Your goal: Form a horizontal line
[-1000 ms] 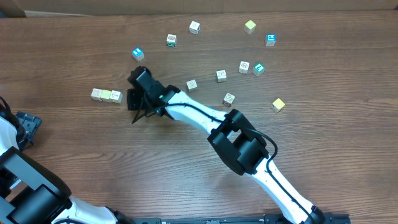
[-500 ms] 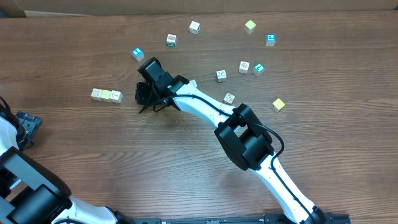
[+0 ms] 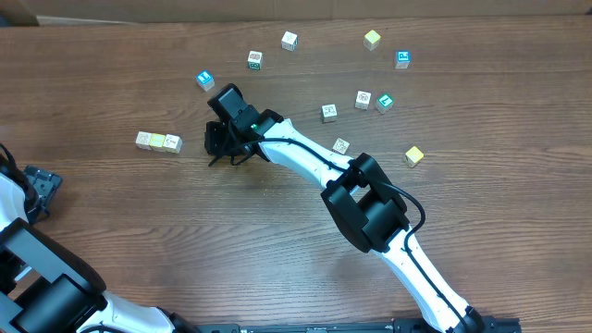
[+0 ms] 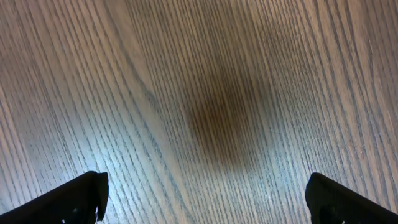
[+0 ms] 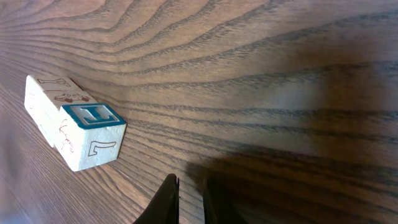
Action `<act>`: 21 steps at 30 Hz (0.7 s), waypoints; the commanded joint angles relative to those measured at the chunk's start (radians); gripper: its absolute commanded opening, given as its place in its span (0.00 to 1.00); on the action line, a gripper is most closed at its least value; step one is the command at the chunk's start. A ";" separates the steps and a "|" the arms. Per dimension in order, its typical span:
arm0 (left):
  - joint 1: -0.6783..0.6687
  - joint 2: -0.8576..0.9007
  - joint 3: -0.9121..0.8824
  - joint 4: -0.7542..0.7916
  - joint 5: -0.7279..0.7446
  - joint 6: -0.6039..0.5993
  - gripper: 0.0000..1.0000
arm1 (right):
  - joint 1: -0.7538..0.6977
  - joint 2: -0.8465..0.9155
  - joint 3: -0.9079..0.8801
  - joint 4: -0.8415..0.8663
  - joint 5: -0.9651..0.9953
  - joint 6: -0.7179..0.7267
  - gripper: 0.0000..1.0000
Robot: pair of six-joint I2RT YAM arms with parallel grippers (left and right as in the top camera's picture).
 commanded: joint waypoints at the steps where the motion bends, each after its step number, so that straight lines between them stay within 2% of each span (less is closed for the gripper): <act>1: 0.002 0.014 -0.006 0.001 -0.021 0.004 1.00 | -0.017 0.050 -0.037 -0.034 0.067 -0.008 0.12; 6: 0.002 0.014 -0.006 0.050 0.028 -0.050 1.00 | -0.017 0.050 -0.037 -0.037 0.067 -0.008 0.12; 7: 0.002 0.014 -0.006 0.070 0.075 -0.072 1.00 | -0.017 0.050 -0.037 -0.039 0.067 -0.008 0.12; 9: 0.002 0.013 -0.006 0.035 0.270 -0.061 1.00 | -0.017 0.050 -0.037 -0.039 0.067 -0.008 0.12; 10: 0.002 0.013 -0.006 0.046 0.343 0.006 0.99 | -0.017 0.050 -0.037 -0.036 0.068 -0.008 0.12; 11: 0.000 0.014 -0.006 0.058 0.420 0.069 0.92 | -0.017 0.050 -0.037 -0.032 0.068 -0.008 0.12; 13: -0.012 0.016 -0.006 0.096 0.518 0.137 0.53 | -0.017 0.050 -0.037 -0.021 0.068 -0.008 0.12; 14: -0.024 0.018 -0.006 0.118 0.531 0.164 0.33 | -0.017 0.050 -0.037 -0.016 0.067 -0.008 0.12; 15: -0.039 0.019 -0.006 0.136 0.526 0.188 0.17 | -0.017 0.050 -0.037 -0.011 0.067 -0.008 0.12; 17: -0.068 0.019 -0.006 0.174 0.526 0.245 0.04 | -0.017 0.050 -0.037 -0.007 0.067 -0.007 0.12; 21: -0.148 0.019 -0.006 0.250 0.530 0.344 0.04 | -0.017 0.050 -0.037 -0.008 0.067 -0.008 0.12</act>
